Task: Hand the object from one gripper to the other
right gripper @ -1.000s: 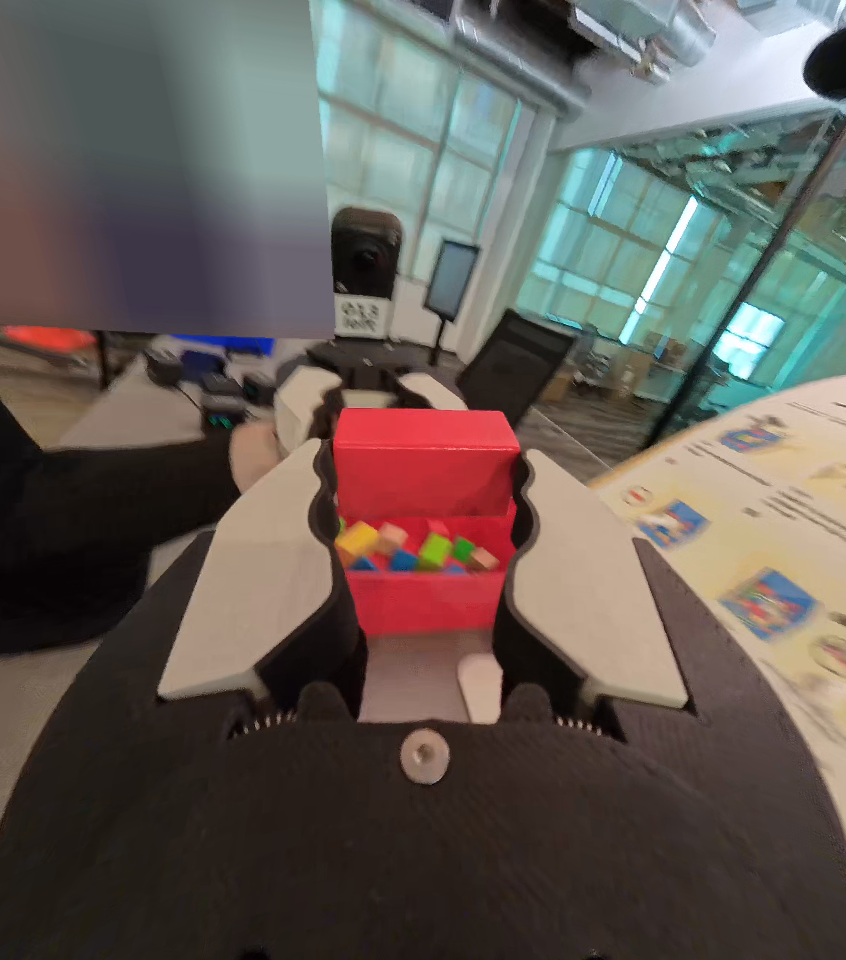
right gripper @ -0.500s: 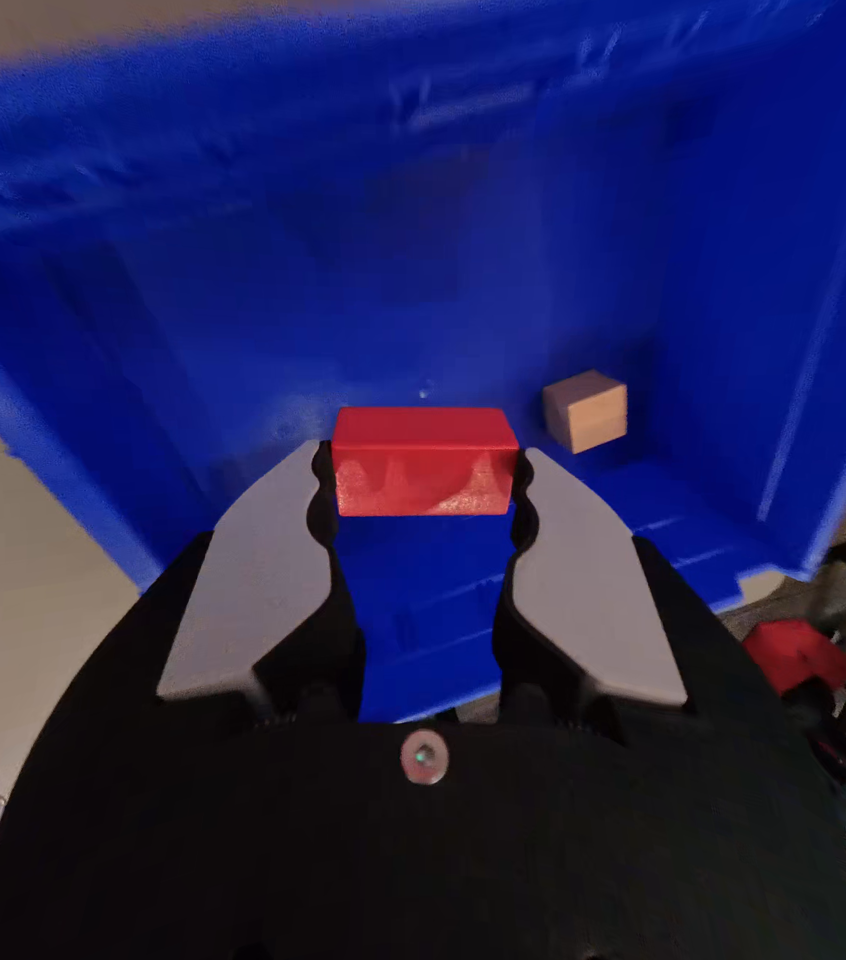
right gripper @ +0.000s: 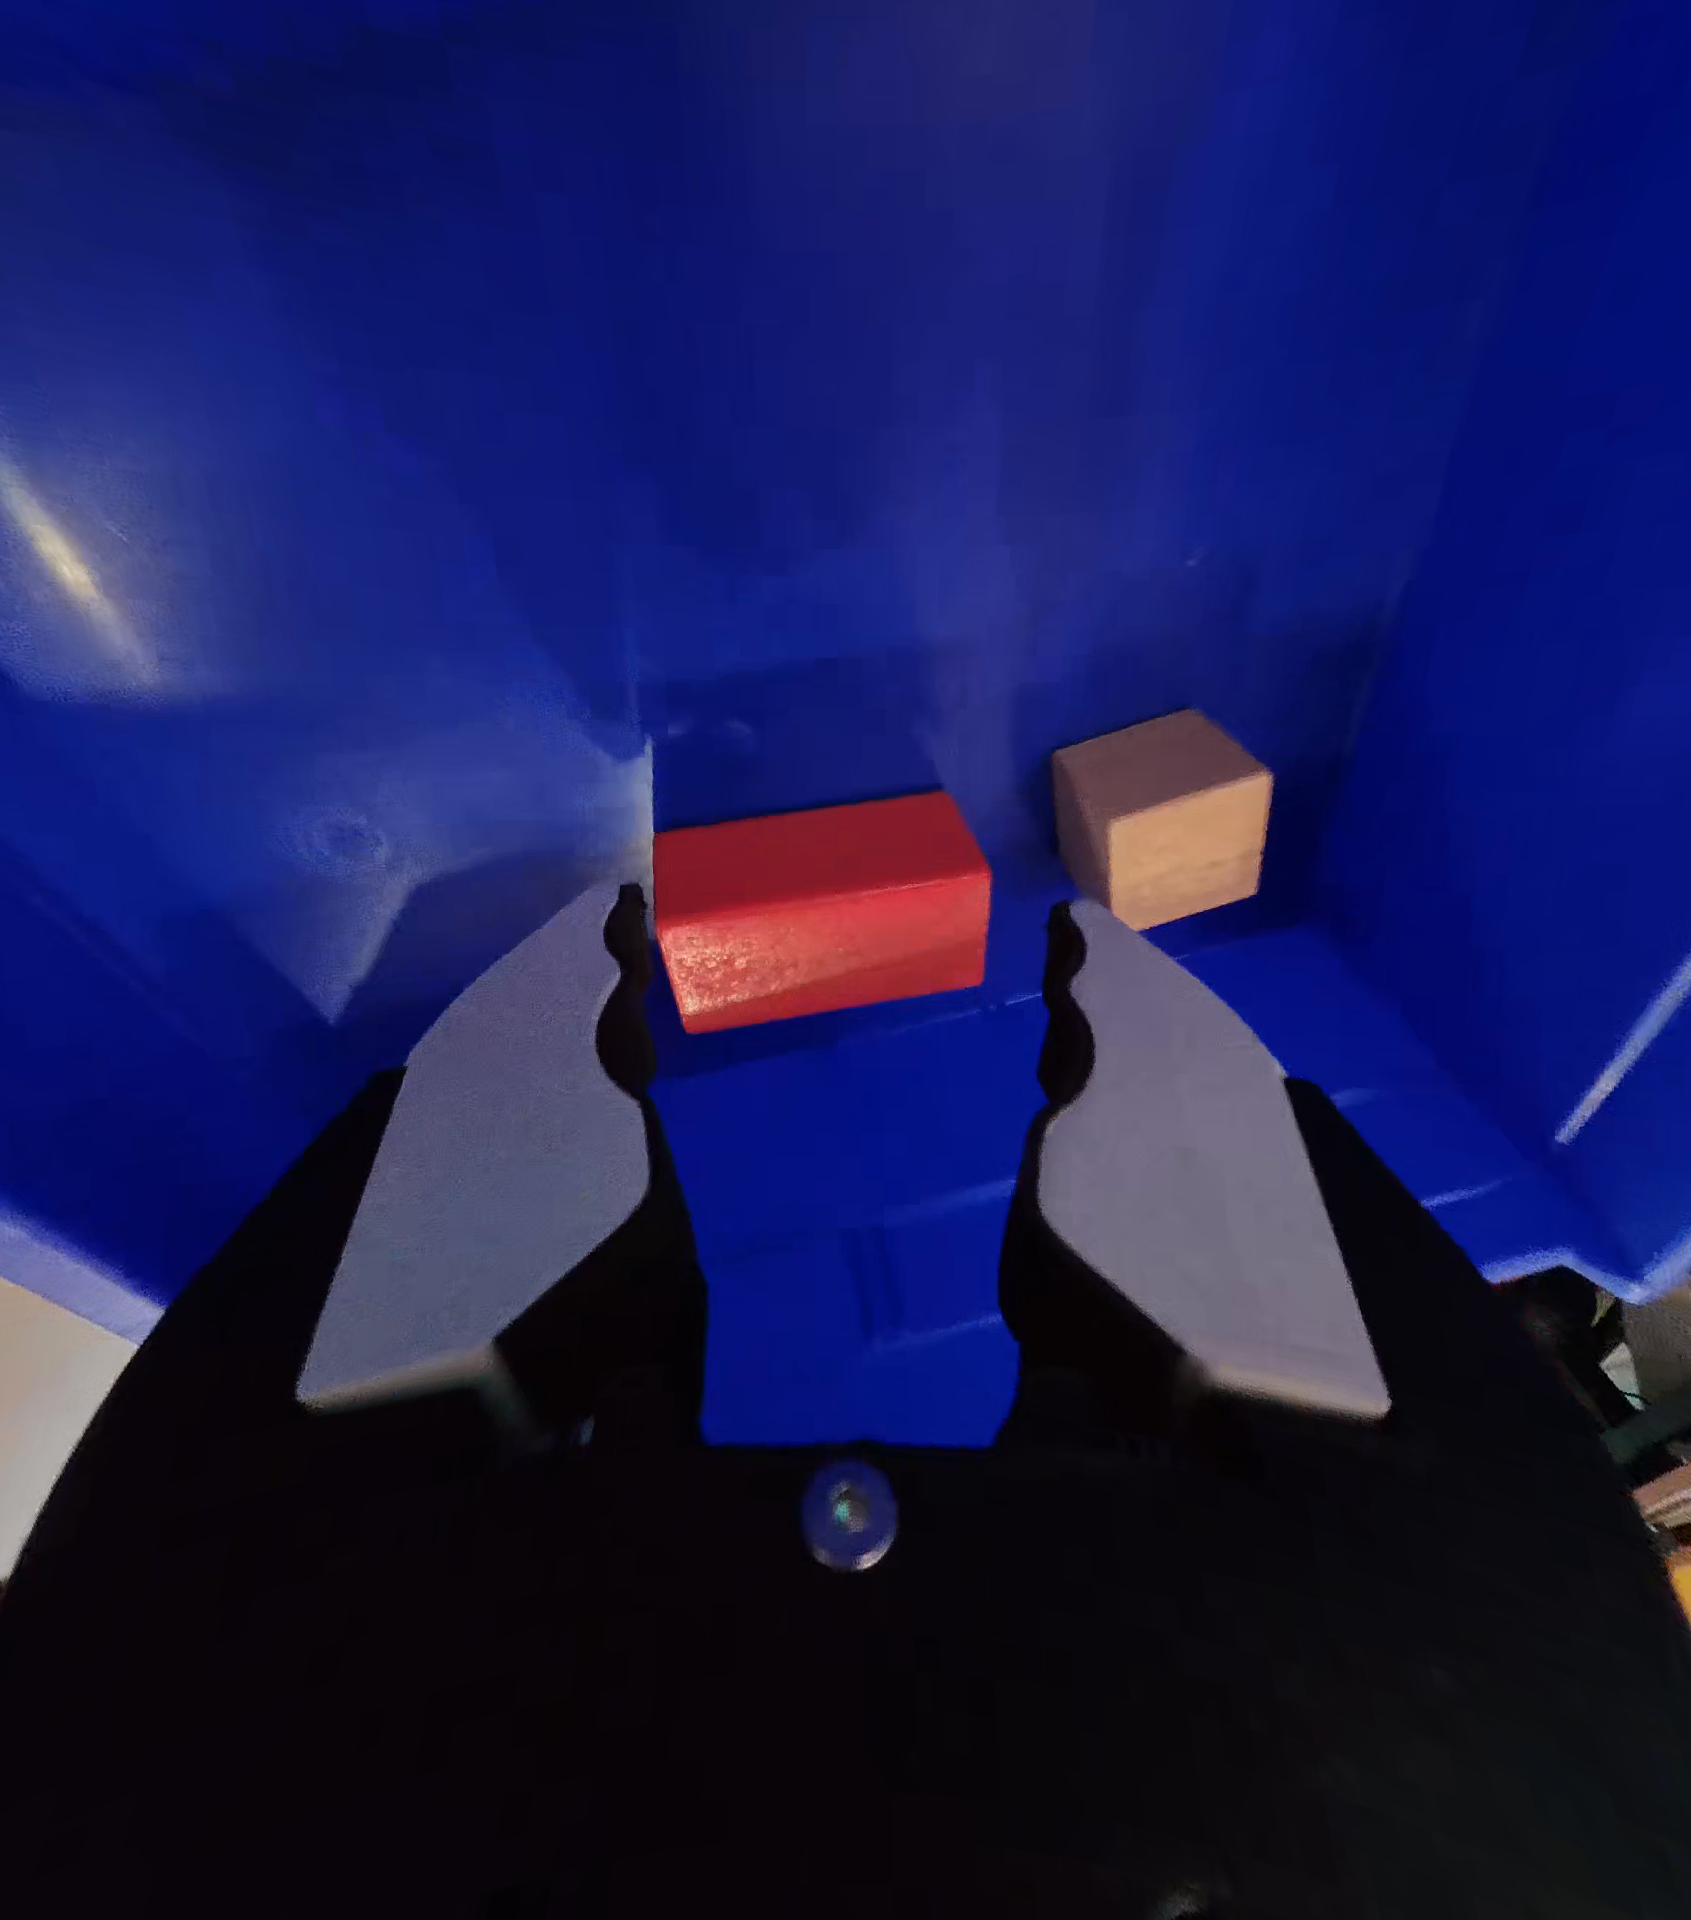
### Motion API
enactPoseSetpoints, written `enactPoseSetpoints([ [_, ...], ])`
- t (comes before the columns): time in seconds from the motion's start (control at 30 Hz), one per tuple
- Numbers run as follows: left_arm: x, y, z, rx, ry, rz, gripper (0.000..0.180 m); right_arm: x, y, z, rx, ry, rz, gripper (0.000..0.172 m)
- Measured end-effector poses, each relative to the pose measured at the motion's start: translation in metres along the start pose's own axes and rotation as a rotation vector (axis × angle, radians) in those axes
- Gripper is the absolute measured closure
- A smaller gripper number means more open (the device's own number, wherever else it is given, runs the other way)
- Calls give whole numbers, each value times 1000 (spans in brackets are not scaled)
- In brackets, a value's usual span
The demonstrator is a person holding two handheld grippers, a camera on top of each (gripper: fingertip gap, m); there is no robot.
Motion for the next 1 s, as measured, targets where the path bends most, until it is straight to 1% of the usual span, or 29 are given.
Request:
enactPoseSetpoints([
  [0.07,10,-7,13,5,-88,-40,111,-12,0,-5,7,24,47,100],
  [0.17,17,-10,26,-23,-171,-44,113,-31,-6,-13,0,57,111,104],
  [0.27,7,-8,44,-69,-284,-42,115,-48,-17,-23,-8,92,161,105],
  [0.33,-1,-6,56,-116,-322,-26,125,-57,-24,-29,-20,112,186,106],
  [0.4,1,-2,65,-128,-353,14,130,-63,-30,-35,-29,126,201,108],
  [0.47,5,-1,72,-128,-413,22,129,-66,-36,-41,-40,138,207,110],
  [0.57,16,8,64,-101,-417,57,133,-70,-42,-47,-47,143,216,108],
  [0.63,24,7,68,-91,-481,39,139,-73,-46,-51,-52,153,226,110],
  [0.73,27,6,68,-104,-500,29,138,-79,-49,-55,-53,167,248,110],
  [0.9,26,5,66,-75,-471,29,142,-92,-50,-64,-51,207,286,113],
  [1.0,25,5,60,-55,-430,30,149,-102,-51,-69,-47,232,311,112],
])
Point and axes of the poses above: each gripper's, where its closed fingertips meet, x out along the fingers, z out of its underside, y = z × x across the jaws, the point moved 2 cm from there along -x, back along the fingers, and after that the axes turned 5 degrees about -x, right-handed, at the moved point
